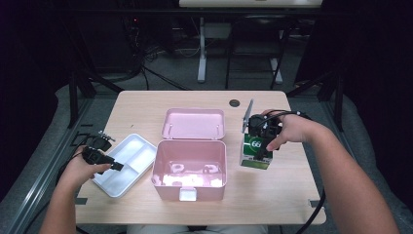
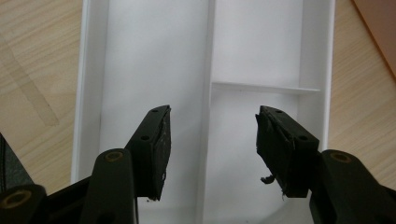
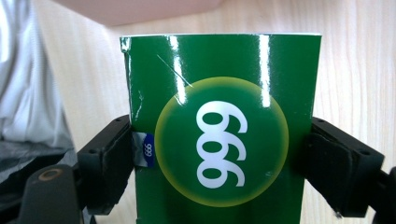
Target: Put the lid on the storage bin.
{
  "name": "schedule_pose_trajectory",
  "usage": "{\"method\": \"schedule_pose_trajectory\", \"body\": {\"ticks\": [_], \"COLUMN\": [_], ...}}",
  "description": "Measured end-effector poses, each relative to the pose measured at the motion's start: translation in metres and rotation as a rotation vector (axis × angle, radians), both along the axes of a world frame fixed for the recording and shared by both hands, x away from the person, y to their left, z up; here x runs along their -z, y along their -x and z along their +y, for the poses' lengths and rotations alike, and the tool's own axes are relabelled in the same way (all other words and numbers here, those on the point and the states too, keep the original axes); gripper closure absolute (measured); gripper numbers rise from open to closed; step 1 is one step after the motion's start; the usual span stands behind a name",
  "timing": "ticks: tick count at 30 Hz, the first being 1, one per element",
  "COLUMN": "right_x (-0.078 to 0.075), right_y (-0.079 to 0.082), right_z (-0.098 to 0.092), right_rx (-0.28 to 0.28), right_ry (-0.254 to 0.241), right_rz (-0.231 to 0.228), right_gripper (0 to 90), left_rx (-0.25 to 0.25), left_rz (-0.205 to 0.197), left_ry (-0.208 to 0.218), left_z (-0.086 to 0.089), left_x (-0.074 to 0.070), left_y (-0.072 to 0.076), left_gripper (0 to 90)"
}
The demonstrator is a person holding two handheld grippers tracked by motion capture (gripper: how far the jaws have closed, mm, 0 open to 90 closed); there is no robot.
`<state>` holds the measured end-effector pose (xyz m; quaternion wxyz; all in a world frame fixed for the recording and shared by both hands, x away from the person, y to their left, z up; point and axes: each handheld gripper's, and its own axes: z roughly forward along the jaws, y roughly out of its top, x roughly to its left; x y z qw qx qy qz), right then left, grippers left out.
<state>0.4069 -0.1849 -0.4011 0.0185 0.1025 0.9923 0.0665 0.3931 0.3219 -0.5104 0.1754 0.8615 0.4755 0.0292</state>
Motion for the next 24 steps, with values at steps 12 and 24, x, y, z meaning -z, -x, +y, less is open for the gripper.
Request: {"method": "schedule_pose_trajectory", "body": {"ticks": [12,24], "right_x": [-0.039,-0.061], "right_y": [0.009,0.028], "right_z": [0.034,0.113], "right_rx": [-0.068,-0.174], "right_ry": [0.012,-0.029], "right_rz": [0.005,0.001], "right_gripper": [16.6,16.6], "left_rx": [-0.001,-0.003], "left_rz": [-0.002,-0.008], "left_ry": [0.000,0.006], "left_z": [0.001,0.002], "left_x": [0.001,-0.002], "left_y": [0.000,0.001], "left_gripper": [45.1,45.1]}}
